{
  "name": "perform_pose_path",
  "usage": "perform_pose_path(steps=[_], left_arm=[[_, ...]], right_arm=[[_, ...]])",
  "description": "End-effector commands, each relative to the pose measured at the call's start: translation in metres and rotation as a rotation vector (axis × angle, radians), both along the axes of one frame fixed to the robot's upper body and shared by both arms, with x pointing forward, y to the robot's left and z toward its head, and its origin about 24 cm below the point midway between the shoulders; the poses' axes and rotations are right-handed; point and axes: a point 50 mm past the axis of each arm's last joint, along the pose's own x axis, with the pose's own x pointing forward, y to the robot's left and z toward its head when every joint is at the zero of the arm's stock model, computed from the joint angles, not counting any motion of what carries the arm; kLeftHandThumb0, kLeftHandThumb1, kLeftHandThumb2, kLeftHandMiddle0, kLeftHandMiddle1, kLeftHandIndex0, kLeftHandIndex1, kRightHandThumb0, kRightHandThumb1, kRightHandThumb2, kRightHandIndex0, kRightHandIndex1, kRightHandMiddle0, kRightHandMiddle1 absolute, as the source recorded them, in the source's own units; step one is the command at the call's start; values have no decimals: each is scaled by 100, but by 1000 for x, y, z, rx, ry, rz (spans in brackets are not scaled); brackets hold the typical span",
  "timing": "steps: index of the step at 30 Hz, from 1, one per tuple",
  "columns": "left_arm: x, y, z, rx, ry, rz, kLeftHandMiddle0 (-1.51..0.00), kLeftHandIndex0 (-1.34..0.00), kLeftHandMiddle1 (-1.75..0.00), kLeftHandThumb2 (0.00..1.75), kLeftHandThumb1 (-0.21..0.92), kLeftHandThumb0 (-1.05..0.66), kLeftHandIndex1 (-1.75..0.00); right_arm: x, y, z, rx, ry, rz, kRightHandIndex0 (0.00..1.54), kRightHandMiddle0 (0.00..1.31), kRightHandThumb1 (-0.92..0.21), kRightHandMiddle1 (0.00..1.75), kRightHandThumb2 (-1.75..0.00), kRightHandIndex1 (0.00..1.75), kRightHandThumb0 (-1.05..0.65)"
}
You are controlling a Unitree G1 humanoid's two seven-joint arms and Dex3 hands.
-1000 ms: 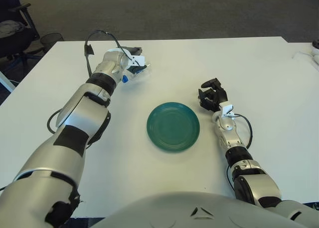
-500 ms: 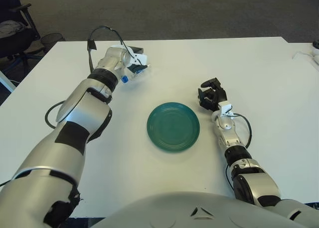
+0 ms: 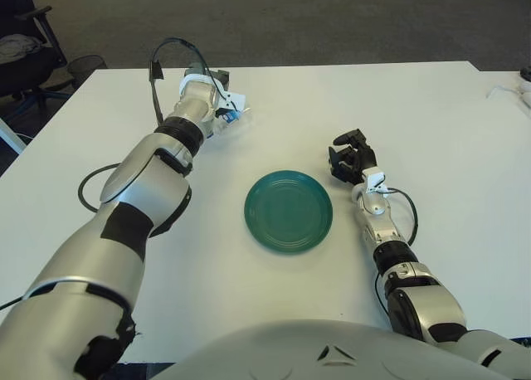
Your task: Put the bottle into the plate.
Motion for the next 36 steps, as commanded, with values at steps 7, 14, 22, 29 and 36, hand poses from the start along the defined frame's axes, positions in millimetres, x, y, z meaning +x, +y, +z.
perform_pose_path(steps=[7, 14, 22, 29, 36], left_arm=[[2, -2, 1, 3, -62, 4, 0, 0, 0, 91, 92, -105, 0], [-3, -3, -18, -1, -55, 7, 0, 0, 0, 91, 92, -105, 0], [-9, -5, -35, 7, -20, 4, 0, 0, 0, 94, 92, -105, 0], [-9, -7, -36, -8, -3, 5, 0, 0, 0, 96, 92, -105, 0], [-9, -8, -34, -14, 9, 5, 0, 0, 0, 97, 92, -105, 0]], right_arm=[[-48, 1, -67, 37, 352, -13, 55, 28, -60, 168, -87, 148, 0], [-48, 0, -68, 38, 353, -20, 55, 28, -60, 168, -87, 148, 0], [-50, 0, -69, 41, 361, -18, 55, 28, -60, 168, -87, 148, 0], [-49, -2, -70, 39, 363, -24, 54, 29, -60, 168, -87, 148, 0], [-50, -3, -70, 33, 364, -32, 54, 29, -60, 169, -87, 148, -1]])
